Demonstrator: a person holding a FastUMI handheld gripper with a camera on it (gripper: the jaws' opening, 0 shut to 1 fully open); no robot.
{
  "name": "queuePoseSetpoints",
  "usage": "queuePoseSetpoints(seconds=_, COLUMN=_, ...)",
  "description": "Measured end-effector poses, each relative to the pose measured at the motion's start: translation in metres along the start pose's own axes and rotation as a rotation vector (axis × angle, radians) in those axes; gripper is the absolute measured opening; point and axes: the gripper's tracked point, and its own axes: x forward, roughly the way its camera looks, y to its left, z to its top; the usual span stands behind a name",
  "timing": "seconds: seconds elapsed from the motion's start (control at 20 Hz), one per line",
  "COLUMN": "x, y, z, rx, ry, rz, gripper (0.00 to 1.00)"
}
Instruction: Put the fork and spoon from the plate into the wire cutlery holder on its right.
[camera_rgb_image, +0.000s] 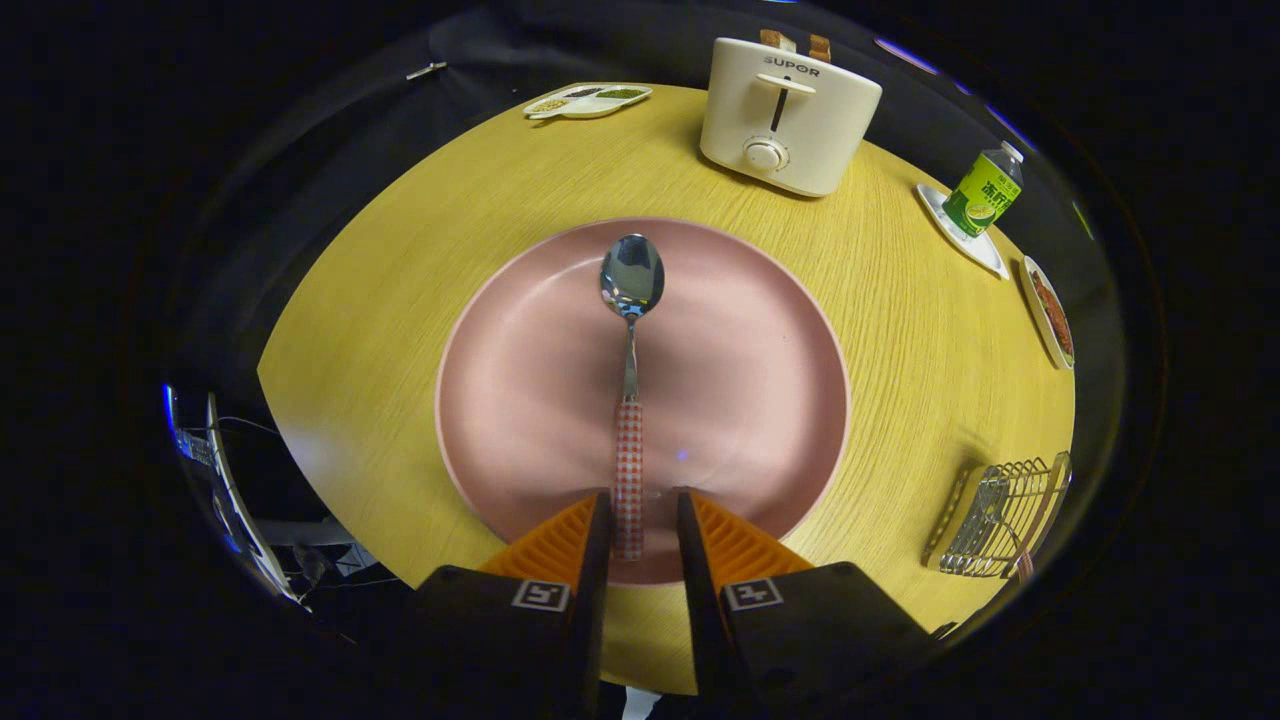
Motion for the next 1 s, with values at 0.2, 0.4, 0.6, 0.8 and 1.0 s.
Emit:
queuePoseSetpoints(seconds=0.2, x=0.003, y=0.0, z=0.002, rx=0.025, ry=0.017, rz=0.046, gripper=0.16)
queuePoseSetpoints(seconds=0.4, x=0.0, y=0.002, z=0.005, rx=0.044, ry=0.012, rz=0.131, gripper=0.1)
queuePoseSetpoints(seconds=0.6, x=-0.007, y=-0.004, z=0.006, rx=0.107, ry=0.022, rz=0.168, gripper=0.07)
queuePoseSetpoints(seconds=0.8, x=-0.027, y=-0.01, z=0.008, rx=0.13, ry=0.018, rz=0.192, gripper=0.07)
queuePoseSetpoints(seconds=1.0, x=-0.059, y=-0.014, z=0.007, rx=0.132, ry=0.001, rz=0.228, gripper=0.07)
